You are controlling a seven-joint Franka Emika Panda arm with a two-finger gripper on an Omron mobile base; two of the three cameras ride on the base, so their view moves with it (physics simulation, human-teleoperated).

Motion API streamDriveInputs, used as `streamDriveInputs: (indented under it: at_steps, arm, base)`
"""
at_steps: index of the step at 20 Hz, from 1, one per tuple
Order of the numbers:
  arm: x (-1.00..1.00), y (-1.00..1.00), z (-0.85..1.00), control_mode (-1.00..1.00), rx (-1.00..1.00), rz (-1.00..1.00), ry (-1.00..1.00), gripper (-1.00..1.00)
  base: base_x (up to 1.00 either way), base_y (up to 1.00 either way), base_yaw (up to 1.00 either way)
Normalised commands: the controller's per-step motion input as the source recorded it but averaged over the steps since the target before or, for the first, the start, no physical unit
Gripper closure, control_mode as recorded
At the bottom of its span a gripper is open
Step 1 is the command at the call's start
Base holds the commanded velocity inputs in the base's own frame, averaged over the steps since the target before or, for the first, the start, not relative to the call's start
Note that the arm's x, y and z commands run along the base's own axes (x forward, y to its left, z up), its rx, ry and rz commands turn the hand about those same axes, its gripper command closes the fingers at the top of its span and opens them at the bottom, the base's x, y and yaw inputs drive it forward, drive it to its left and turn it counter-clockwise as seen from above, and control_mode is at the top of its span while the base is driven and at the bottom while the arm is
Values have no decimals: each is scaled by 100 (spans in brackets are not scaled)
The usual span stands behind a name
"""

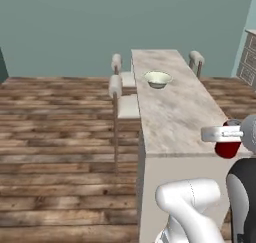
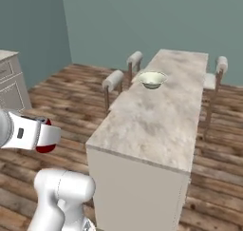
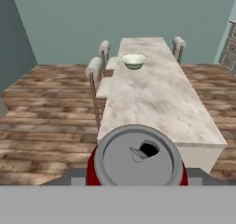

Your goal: Open the fridge, grab two sodas, and place both sodas inside the bowl with ice on the dining counter.

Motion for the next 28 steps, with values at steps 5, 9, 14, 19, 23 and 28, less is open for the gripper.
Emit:
streamDriveInputs:
  at_steps: [5, 9, 14, 19, 23, 28]
  arm:
    - [0, 0, 0, 100, 0, 0, 0, 100]
    - [0, 0, 0, 100, 0, 0, 0, 100]
    - [0, 0, 0, 100, 0, 0, 0, 100]
    - [0, 0, 0, 100, 0, 0, 0, 100]
    - [0, 0, 0, 100, 0, 0, 0, 100]
    - [0, 0, 0, 100, 0, 0, 0, 100]
  base:
    - [68, 96, -3]
    - [61, 94, -15]
    - [57, 91, -27]
    - [48, 81, -45]
    - [58, 70, -50]
    - [67, 68, -50]
